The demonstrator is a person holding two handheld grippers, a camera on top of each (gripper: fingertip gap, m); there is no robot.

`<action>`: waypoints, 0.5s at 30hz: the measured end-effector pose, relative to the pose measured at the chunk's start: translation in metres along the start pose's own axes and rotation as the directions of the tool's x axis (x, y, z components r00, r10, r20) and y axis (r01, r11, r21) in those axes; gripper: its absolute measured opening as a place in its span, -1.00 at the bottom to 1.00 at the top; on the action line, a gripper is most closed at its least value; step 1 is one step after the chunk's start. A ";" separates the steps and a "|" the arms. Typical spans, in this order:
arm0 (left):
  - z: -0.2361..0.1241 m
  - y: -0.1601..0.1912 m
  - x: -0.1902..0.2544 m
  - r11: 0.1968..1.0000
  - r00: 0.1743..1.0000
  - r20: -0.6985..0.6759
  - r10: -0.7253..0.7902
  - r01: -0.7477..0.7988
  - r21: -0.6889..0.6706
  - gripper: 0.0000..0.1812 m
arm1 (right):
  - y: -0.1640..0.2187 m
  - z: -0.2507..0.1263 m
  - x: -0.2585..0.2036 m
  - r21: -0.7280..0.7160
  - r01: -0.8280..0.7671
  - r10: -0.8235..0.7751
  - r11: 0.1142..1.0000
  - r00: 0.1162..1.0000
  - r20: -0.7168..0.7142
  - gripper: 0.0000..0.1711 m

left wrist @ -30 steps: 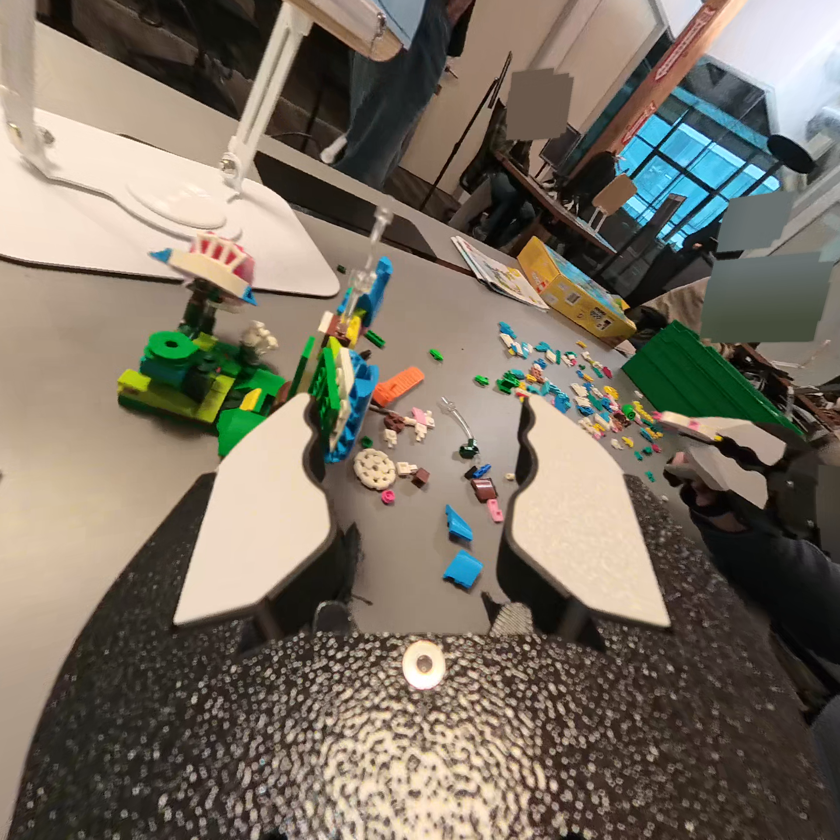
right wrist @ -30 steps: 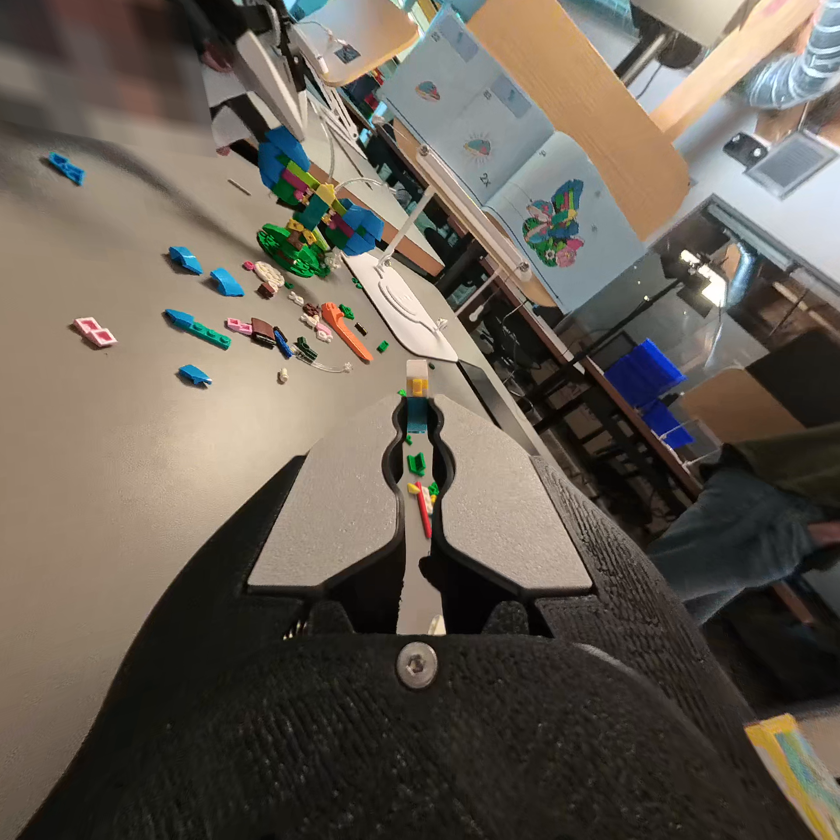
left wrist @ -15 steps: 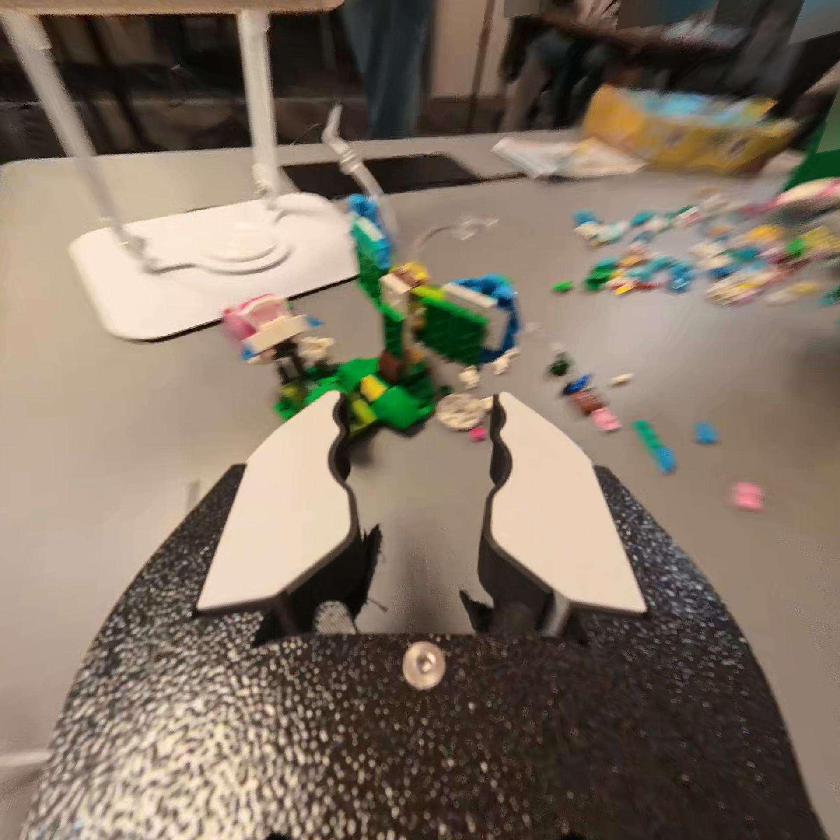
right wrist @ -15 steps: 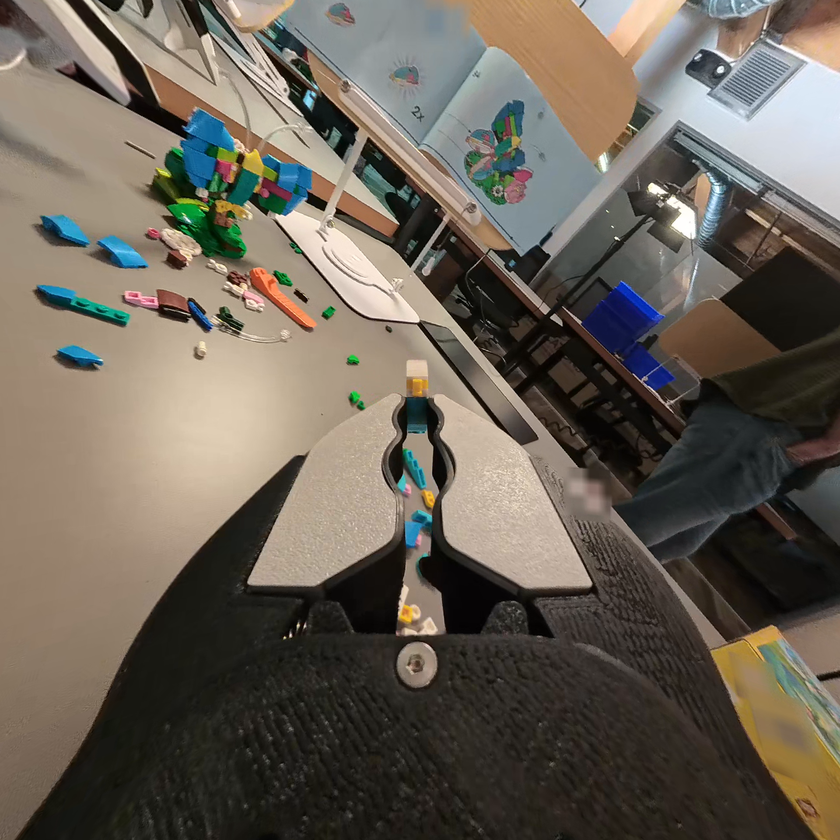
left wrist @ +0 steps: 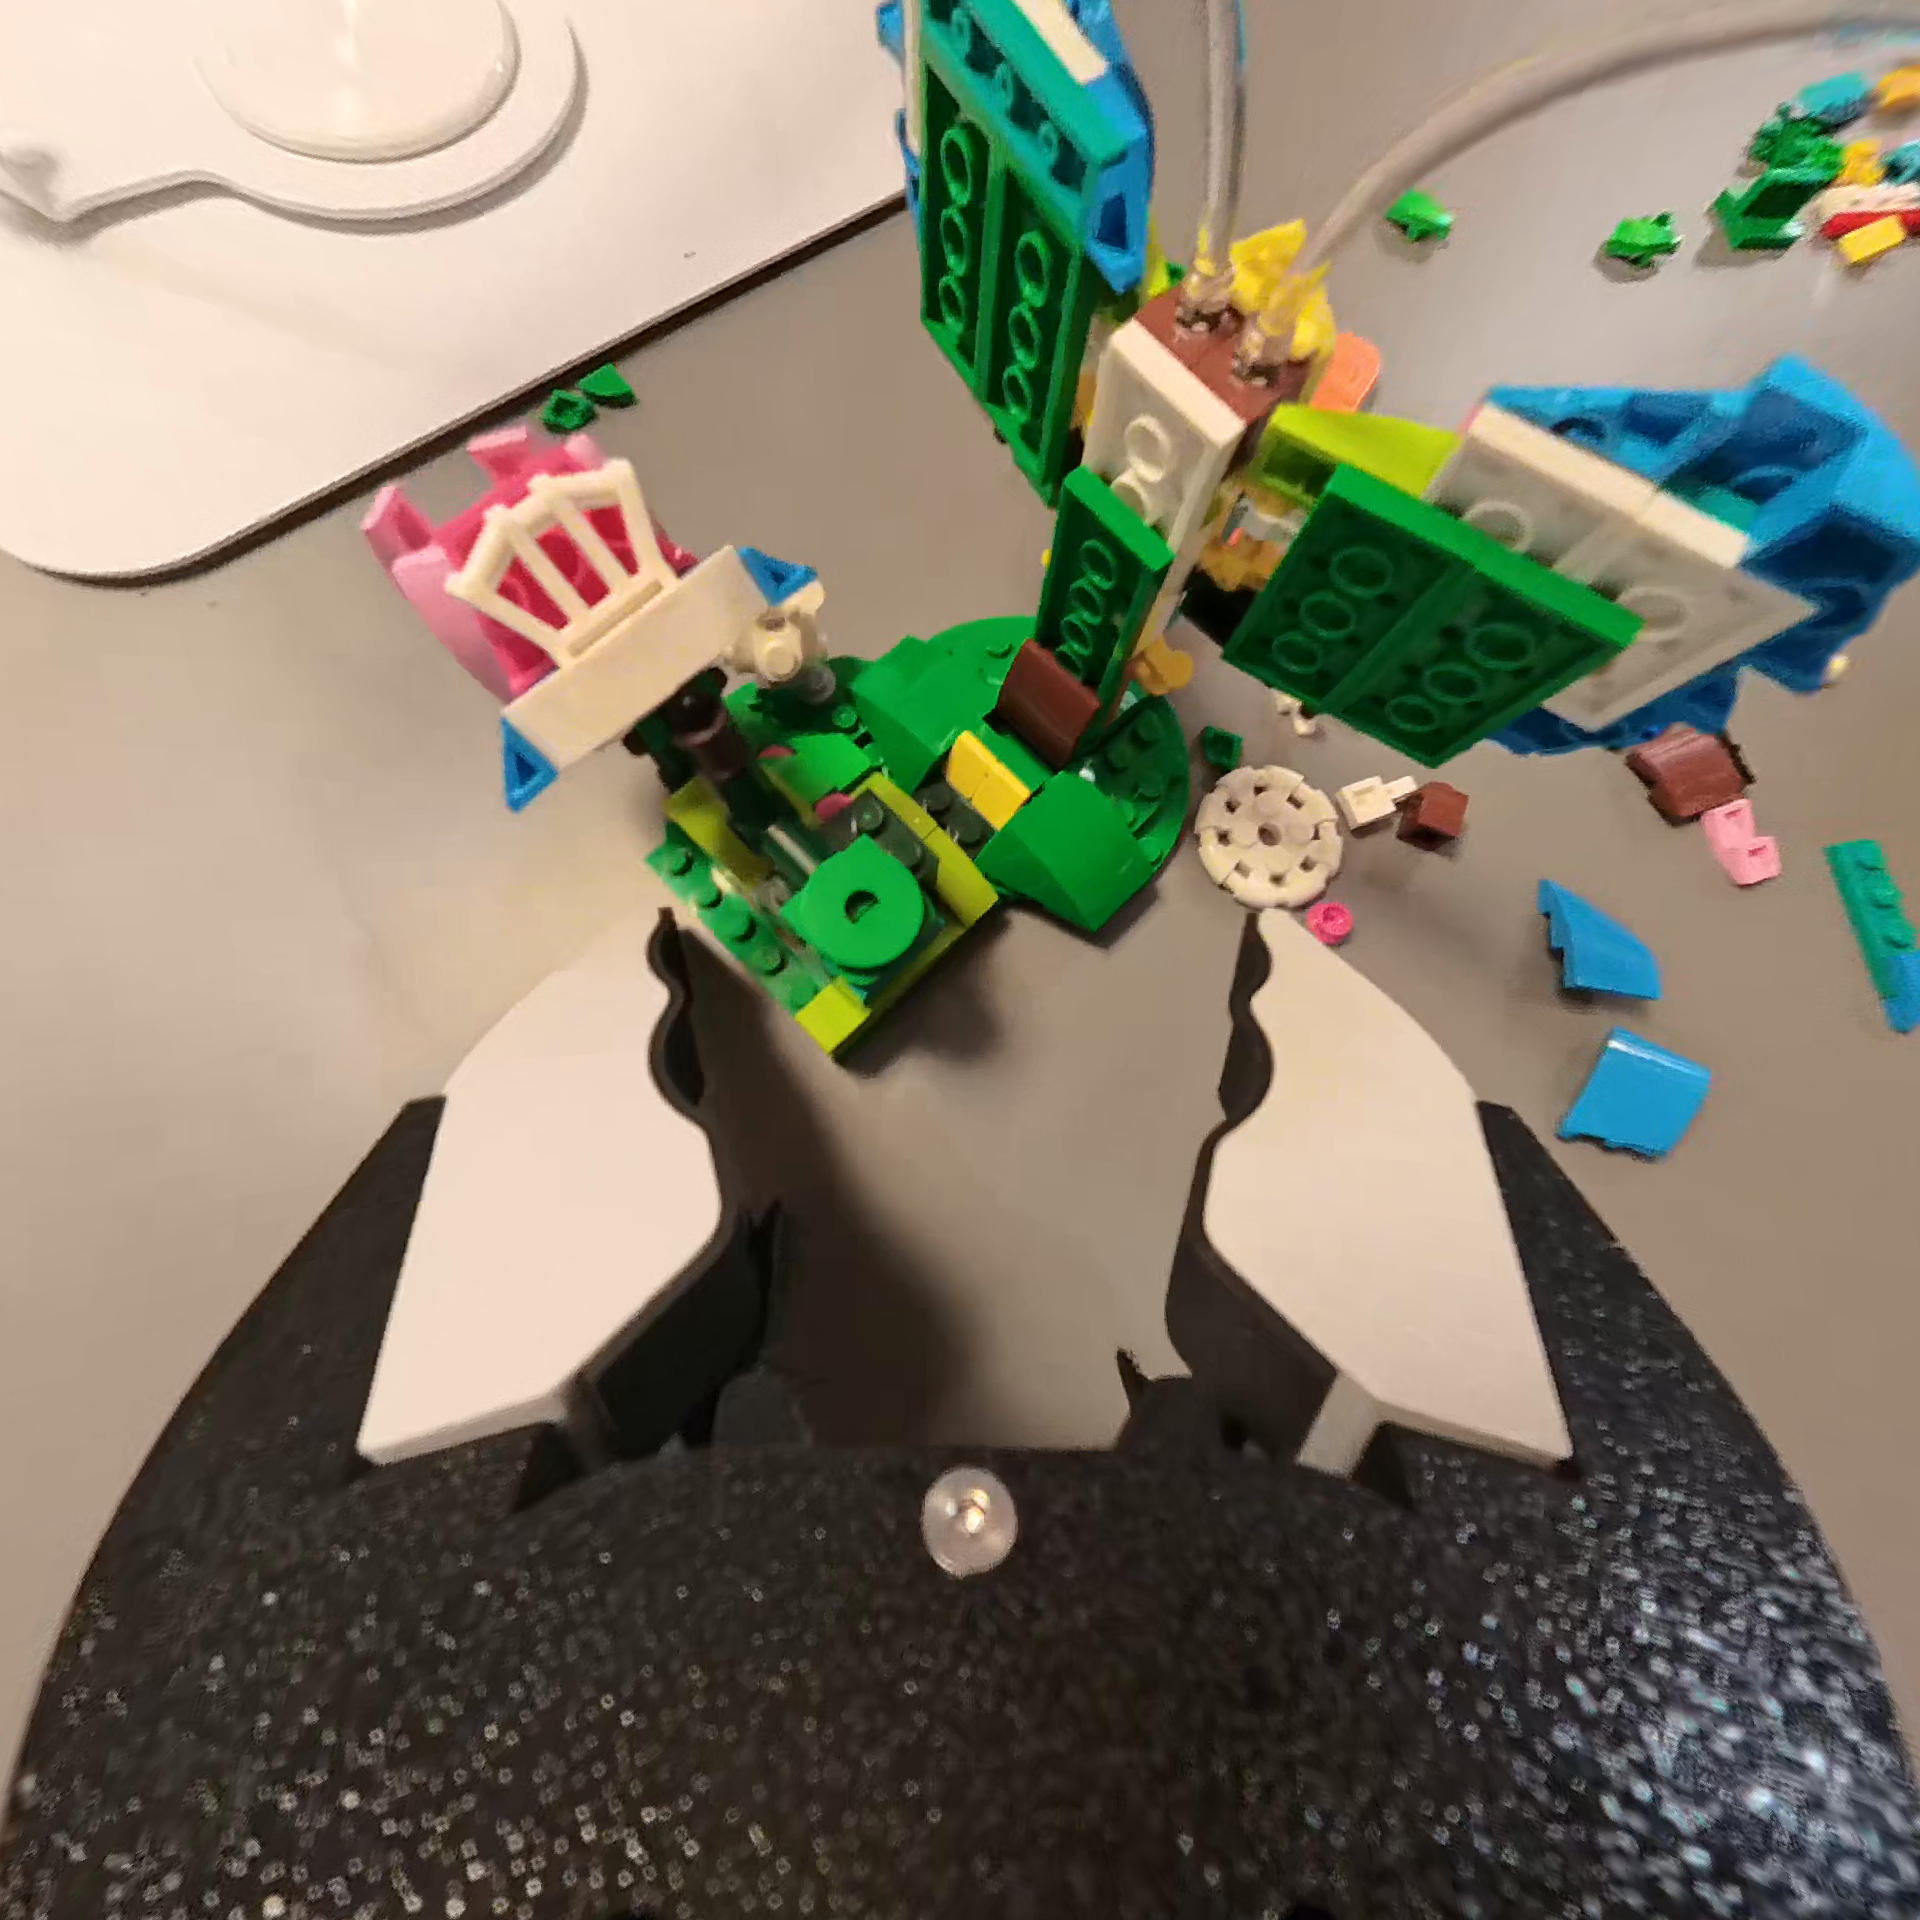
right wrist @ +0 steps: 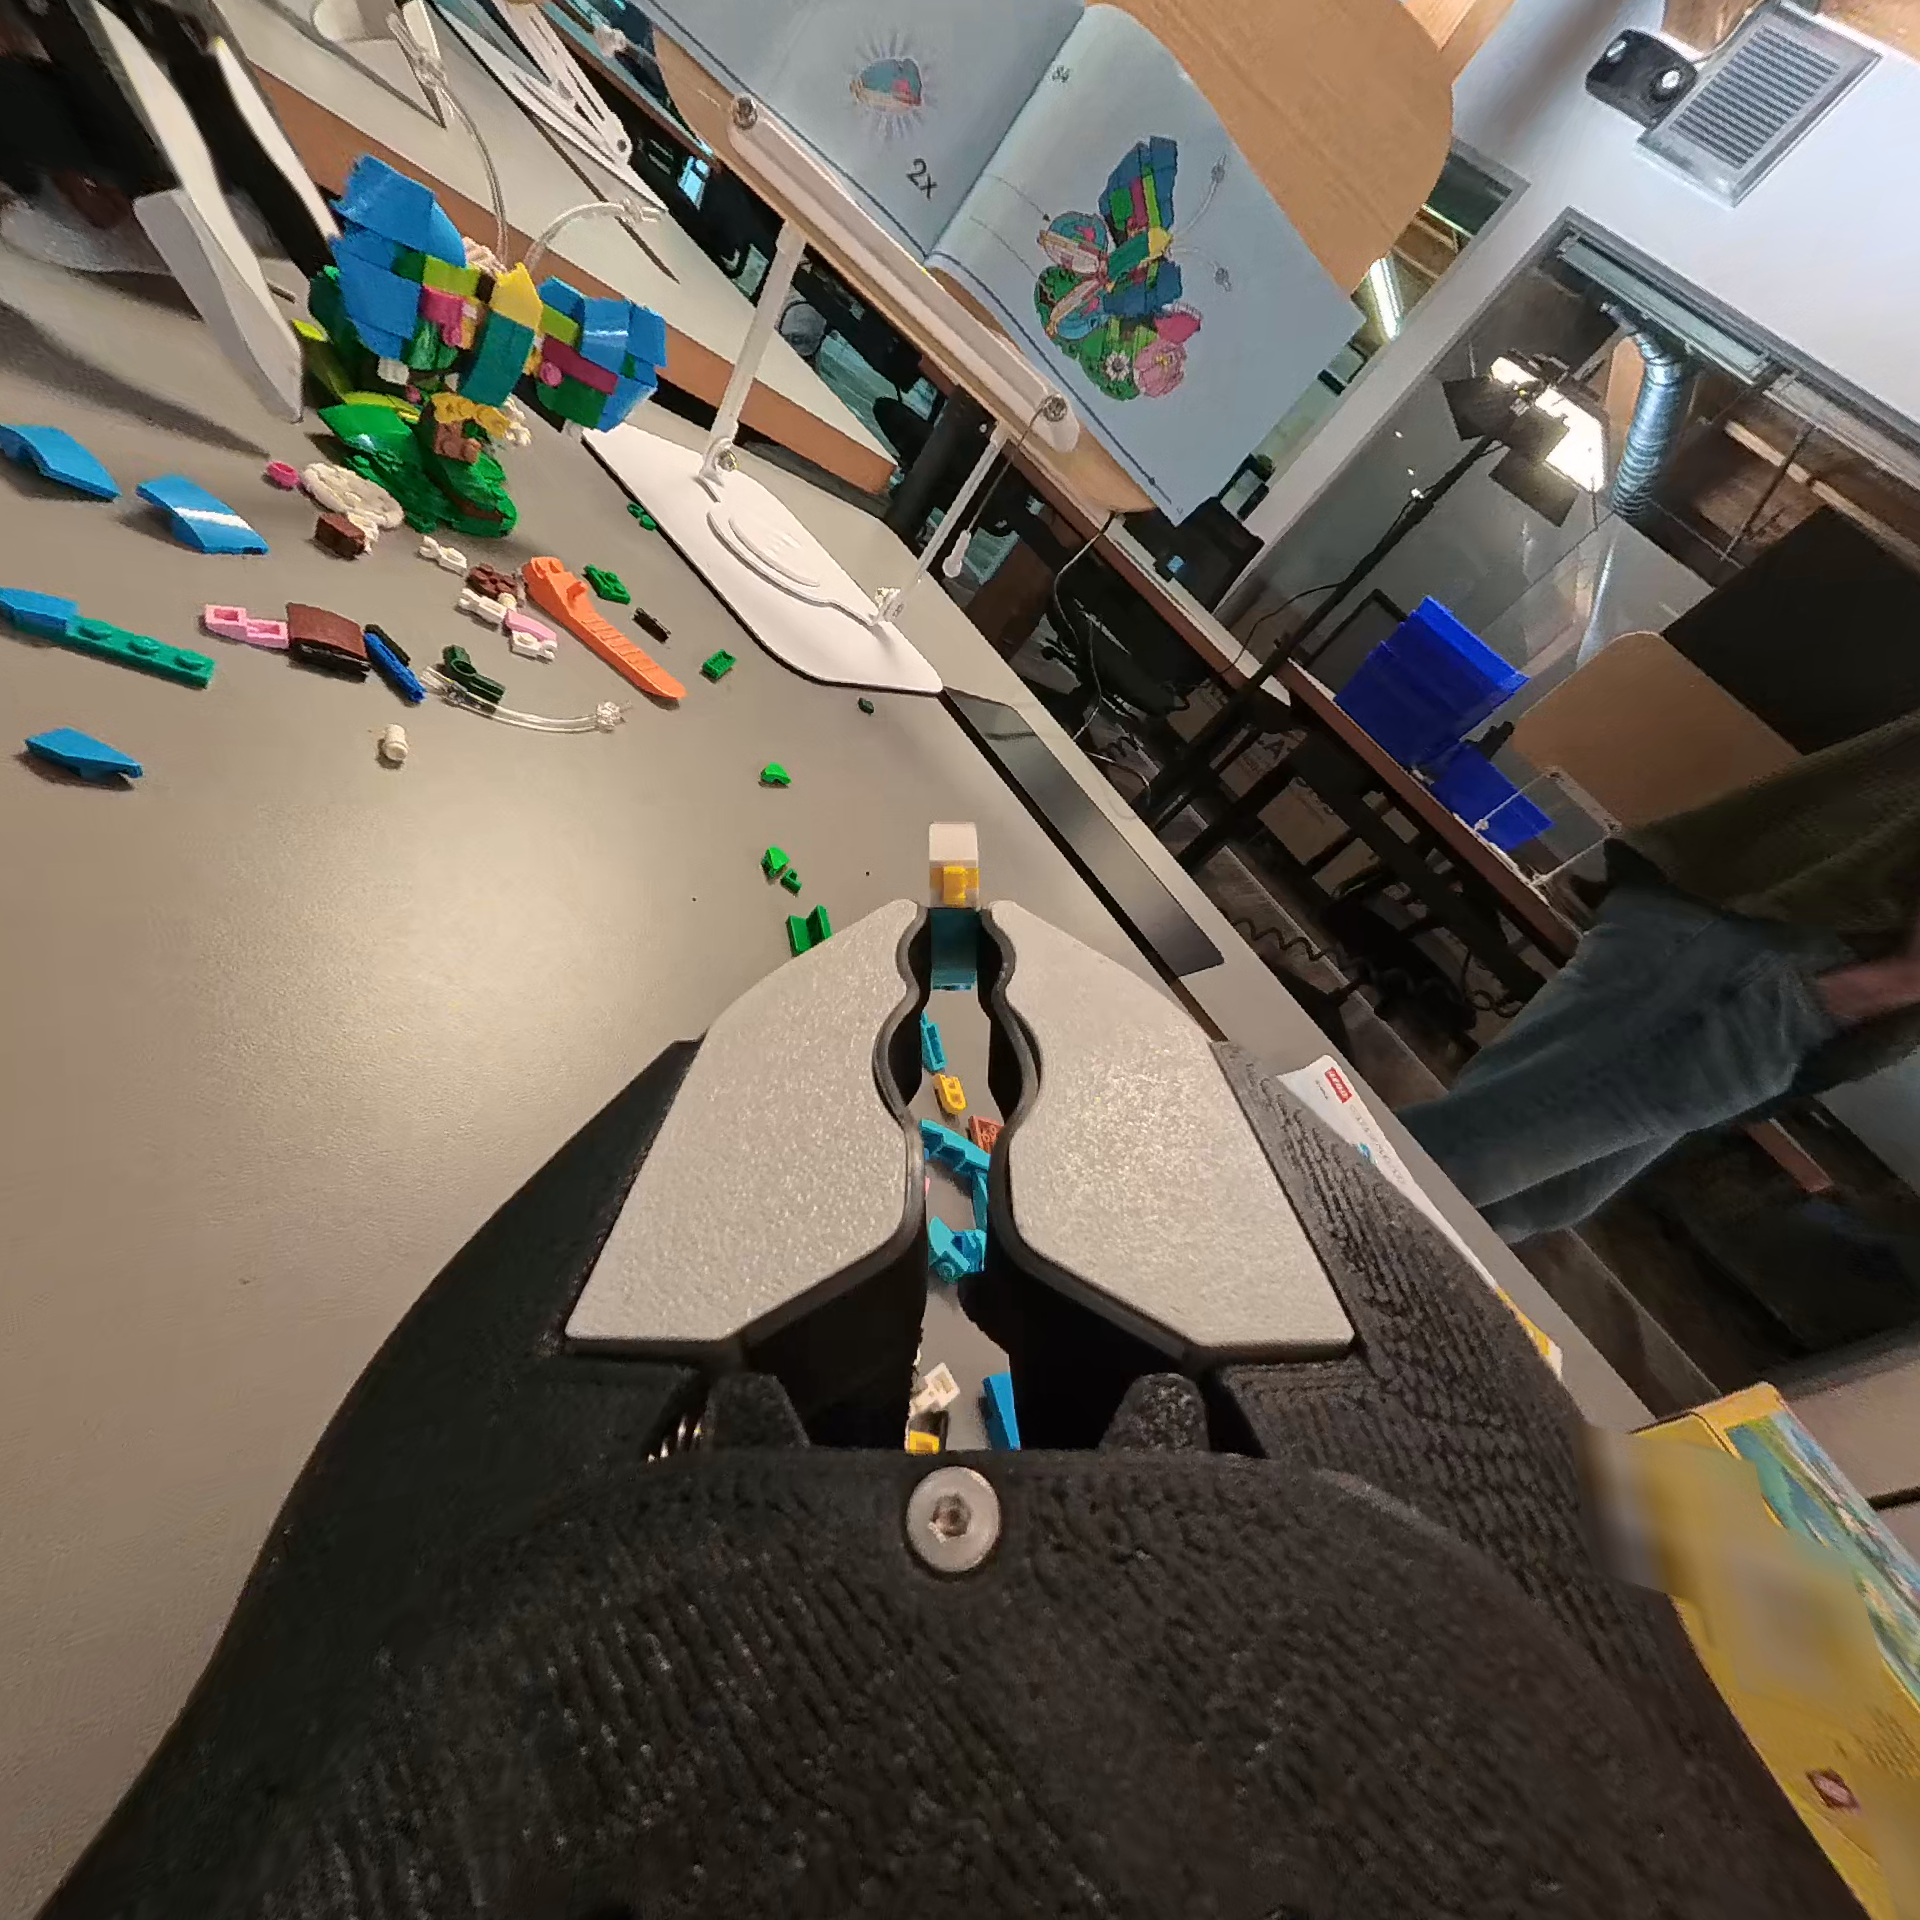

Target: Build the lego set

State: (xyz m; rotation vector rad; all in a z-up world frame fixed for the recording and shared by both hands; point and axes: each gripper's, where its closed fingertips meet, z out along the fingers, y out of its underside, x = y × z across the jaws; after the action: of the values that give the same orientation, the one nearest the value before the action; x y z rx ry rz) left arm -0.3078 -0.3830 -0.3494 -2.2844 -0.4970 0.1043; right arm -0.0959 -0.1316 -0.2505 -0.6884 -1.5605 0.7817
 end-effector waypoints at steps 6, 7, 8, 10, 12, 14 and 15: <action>-0.001 -0.003 -0.001 0.997 0.992 -0.099 0.082 -0.082 0.007 0.04 | 0.001 -0.003 0.003 -0.001 -0.008 0.008 1.000 1.000 -0.002 -0.93; -0.001 -0.005 -0.002 0.997 0.991 -0.110 0.079 -0.077 0.020 -0.02 | 0.001 -0.003 0.004 -0.003 -0.010 0.010 1.000 1.000 -0.001 -0.92; -0.001 -0.007 -0.002 0.997 0.989 -0.126 0.074 -0.070 0.036 -0.08 | 0.002 -0.003 0.004 -0.004 -0.013 0.013 1.000 1.000 0.001 -0.93; -0.001 -0.008 -0.001 0.997 0.984 -0.168 0.059 -0.049 0.060 -0.20 | 0.003 -0.003 0.003 -0.005 -0.018 0.018 1.000 1.000 0.006 -0.93; -0.003 -0.011 0.000 0.997 0.977 -0.211 0.024 -0.007 0.082 -0.30 | 0.003 -0.003 0.004 -0.007 -0.017 0.017 1.000 1.000 0.004 -0.93; -0.004 -0.011 0.001 0.996 0.972 -0.236 -0.006 0.027 0.088 -0.31 | 0.002 -0.003 0.004 -0.006 -0.020 0.020 1.000 1.000 0.005 -0.93; -0.004 -0.010 0.001 0.996 0.973 -0.231 -0.016 0.036 0.084 -0.30 | 0.002 -0.003 0.004 -0.006 -0.020 0.020 1.000 1.000 0.006 -0.93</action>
State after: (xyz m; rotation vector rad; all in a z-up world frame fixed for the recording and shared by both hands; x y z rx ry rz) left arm -0.3093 -0.3799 -0.3393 -2.1682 -0.3926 -0.1481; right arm -0.0931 -0.1268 -0.2500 -0.7078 -1.5640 0.7953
